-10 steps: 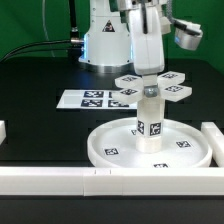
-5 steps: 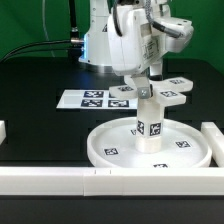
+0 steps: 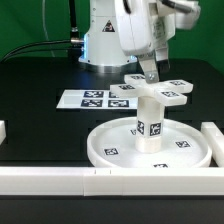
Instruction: Assemble round table
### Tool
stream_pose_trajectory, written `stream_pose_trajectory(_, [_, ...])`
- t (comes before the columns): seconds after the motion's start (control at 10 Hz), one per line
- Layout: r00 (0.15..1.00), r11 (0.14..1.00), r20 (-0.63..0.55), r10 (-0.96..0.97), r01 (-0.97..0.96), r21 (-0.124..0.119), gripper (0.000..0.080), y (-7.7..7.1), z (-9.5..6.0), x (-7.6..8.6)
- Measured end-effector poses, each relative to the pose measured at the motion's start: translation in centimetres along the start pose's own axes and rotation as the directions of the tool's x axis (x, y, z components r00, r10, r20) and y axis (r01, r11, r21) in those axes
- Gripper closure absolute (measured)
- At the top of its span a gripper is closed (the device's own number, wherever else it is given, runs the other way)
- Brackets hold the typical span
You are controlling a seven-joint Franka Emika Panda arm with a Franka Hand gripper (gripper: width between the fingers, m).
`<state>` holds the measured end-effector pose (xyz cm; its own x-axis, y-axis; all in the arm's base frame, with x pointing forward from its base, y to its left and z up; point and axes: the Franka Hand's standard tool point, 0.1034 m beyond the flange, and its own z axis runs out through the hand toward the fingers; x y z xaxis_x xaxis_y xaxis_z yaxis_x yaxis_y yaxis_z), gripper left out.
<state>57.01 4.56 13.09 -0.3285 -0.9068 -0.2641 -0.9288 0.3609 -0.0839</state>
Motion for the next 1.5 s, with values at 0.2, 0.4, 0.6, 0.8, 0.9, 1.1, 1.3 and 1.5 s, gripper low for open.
stream_pose_trajectory(0.2, [0.999, 0.999, -0.001, -0.04, 0.04, -0.005, 0.0151, 0.1, 0.3, 0.1])
stream_pose_trajectory(0.4, [0.978, 0.978, -0.003, -0.207, 0.207, -0.036, 0.0151, 0.4, 0.5, -0.1])
stream_pose_trajectory(0.6, [0.896, 0.892, 0.041, -0.442, 0.443, -0.088, 0.0151, 0.2, 0.3, -1.0])
stream_pose_trajectory(0.8, [0.794, 0.789, 0.062, -0.605, 0.608, -0.086, 0.0151, 0.0, 0.3, -1.4])
stream_pose_trajectory(0.9, [0.757, 0.752, 0.066, -0.65, 0.654, -0.083, 0.0151, 0.1, 0.3, -1.4])
stream_pose_trajectory(1.1, [0.611, 0.607, 0.082, -0.787, 0.792, -0.069, 0.0151, 0.1, 0.3, -1.4])
stream_pose_trajectory(1.3, [0.335, 0.326, 0.104, -0.936, 0.94, -0.096, 0.0151, -0.1, 0.0, -1.4])
stream_pose_trajectory(1.5, [0.057, 0.042, 0.139, -0.989, 0.994, -0.105, 0.0151, -0.2, -0.2, -1.7])
